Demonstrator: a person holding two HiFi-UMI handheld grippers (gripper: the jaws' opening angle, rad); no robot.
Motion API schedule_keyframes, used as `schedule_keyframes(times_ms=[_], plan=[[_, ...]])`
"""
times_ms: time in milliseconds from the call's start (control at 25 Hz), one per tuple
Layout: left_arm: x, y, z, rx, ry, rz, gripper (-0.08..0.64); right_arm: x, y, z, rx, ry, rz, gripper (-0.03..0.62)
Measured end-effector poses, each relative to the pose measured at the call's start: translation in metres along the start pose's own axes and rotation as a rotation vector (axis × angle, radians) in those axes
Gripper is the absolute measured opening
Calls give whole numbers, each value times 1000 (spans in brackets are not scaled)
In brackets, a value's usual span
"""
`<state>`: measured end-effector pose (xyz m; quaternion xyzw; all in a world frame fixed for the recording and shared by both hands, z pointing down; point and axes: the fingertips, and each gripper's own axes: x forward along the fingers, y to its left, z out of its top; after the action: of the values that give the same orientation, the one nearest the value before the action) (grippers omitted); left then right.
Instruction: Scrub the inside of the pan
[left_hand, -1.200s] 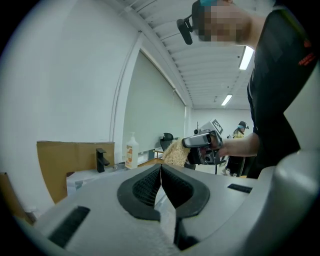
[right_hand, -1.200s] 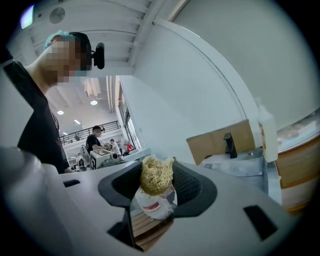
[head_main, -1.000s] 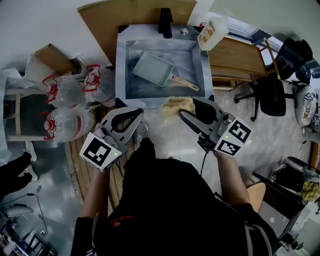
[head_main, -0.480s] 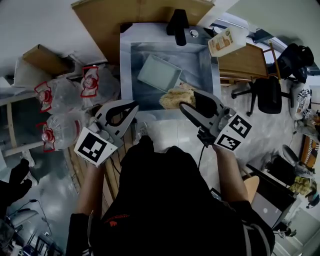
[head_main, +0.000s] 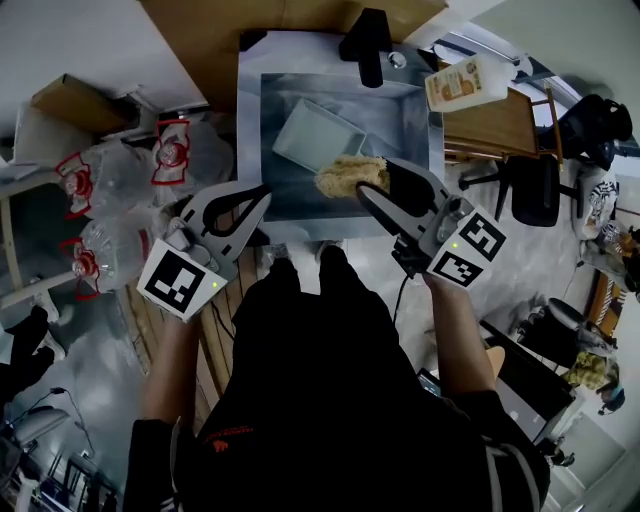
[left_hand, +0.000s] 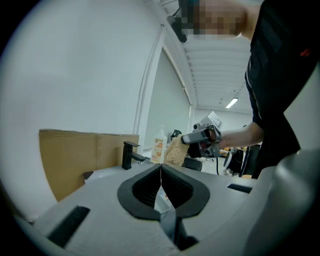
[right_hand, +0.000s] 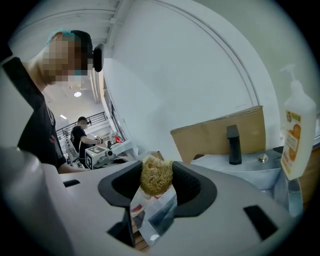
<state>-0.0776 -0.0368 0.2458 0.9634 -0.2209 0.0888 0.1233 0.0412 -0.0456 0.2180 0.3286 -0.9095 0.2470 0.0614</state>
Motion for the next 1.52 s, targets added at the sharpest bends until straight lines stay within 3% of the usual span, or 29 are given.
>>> schedule_keyframes(times_ms=[760, 1120, 1520], plan=[[58, 27, -12, -83, 38, 212, 18, 33, -81, 1, -25, 98, 163, 192], [69, 38, -34, -128, 56, 249, 19, 55, -103, -17, -18, 143, 199, 192], [67, 44, -70, -197, 80, 260, 18, 87, -129, -67, -22, 247, 183, 192]])
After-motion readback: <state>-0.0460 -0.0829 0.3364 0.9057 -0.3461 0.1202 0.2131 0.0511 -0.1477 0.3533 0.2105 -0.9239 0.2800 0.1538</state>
